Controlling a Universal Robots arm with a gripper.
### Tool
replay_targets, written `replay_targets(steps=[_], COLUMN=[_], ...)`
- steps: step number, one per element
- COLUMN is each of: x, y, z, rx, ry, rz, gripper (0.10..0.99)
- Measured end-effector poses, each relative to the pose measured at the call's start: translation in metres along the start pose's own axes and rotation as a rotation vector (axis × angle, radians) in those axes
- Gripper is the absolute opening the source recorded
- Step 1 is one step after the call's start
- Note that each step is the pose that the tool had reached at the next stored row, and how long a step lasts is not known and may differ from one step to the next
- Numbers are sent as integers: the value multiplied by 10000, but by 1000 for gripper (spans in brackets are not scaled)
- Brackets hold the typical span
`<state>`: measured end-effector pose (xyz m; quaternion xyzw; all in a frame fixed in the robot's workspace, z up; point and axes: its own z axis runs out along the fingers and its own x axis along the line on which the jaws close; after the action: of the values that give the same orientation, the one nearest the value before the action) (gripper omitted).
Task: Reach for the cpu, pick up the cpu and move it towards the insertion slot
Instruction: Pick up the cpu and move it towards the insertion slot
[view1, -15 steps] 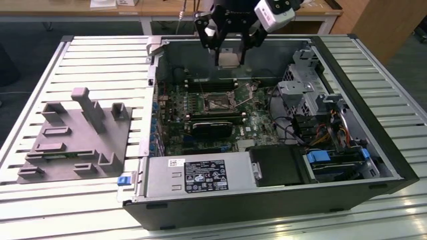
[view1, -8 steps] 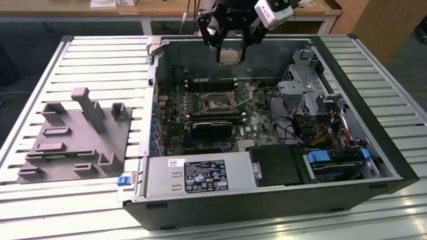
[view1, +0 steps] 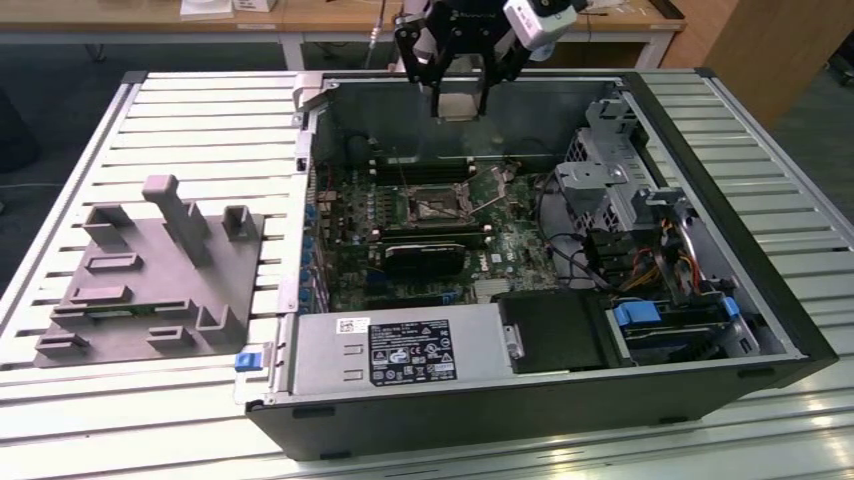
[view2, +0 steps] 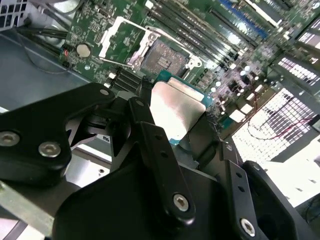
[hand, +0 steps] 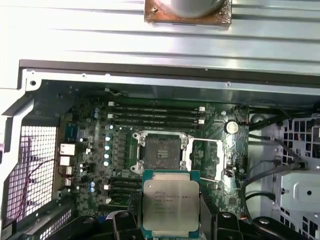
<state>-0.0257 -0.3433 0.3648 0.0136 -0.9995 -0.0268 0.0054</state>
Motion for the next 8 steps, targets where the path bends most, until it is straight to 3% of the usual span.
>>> replay_targets(steps=[8], x=[-5], y=[10], z=[15], rx=[0], ry=[0], rz=[0], gripper=[541])
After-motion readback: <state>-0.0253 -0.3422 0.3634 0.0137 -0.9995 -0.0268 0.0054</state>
